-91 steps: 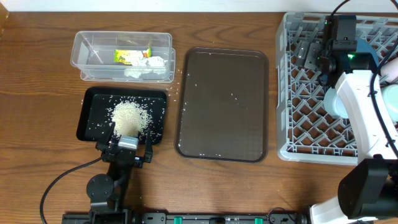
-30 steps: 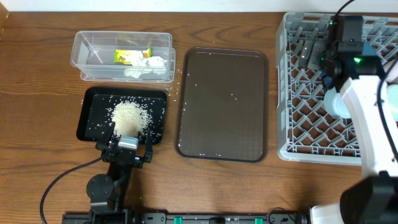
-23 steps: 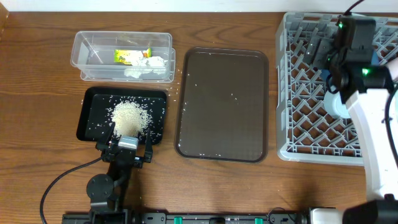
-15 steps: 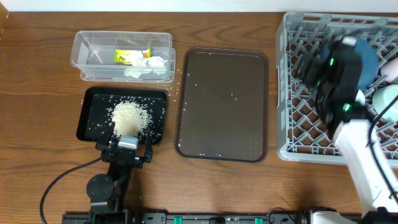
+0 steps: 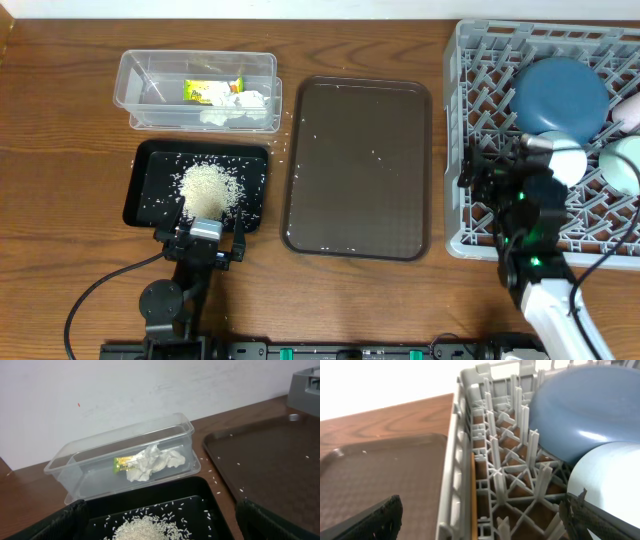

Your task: Sort waste into correct bins and load items into the dishwasher rack

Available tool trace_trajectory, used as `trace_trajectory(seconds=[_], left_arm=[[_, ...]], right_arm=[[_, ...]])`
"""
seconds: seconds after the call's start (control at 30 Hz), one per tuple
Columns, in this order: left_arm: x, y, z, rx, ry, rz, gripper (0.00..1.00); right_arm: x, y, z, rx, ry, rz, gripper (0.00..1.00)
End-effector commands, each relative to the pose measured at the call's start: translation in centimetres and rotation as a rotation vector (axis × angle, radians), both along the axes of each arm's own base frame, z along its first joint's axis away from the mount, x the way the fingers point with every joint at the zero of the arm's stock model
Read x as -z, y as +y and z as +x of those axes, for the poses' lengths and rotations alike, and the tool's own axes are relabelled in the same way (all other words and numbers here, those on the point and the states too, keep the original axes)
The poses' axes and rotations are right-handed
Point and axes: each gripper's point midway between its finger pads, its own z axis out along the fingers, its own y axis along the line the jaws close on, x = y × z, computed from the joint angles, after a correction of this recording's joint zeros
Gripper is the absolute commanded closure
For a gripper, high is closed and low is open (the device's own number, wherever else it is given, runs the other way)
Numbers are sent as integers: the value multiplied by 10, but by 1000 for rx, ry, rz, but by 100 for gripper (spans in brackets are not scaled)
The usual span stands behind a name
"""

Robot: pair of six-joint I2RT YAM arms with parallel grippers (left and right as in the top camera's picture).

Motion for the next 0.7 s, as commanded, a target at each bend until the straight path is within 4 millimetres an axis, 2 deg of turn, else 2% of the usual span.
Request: trace_trajectory(seconds=[0.0, 0.27, 0.43, 0.67], left_arm=[[16, 1, 0, -2, 43, 14, 5], [16, 1, 0, -2, 43, 14, 5], [16, 1, 0, -2, 43, 14, 5], [16, 1, 0, -2, 43, 14, 5]], right_arm=[[7, 6, -12, -27, -25, 21, 1], [18, 5, -45, -27, -149, 20, 1], [25, 5, -58, -25, -171, 19, 1], [2, 5, -63, -25, -250, 19, 1]])
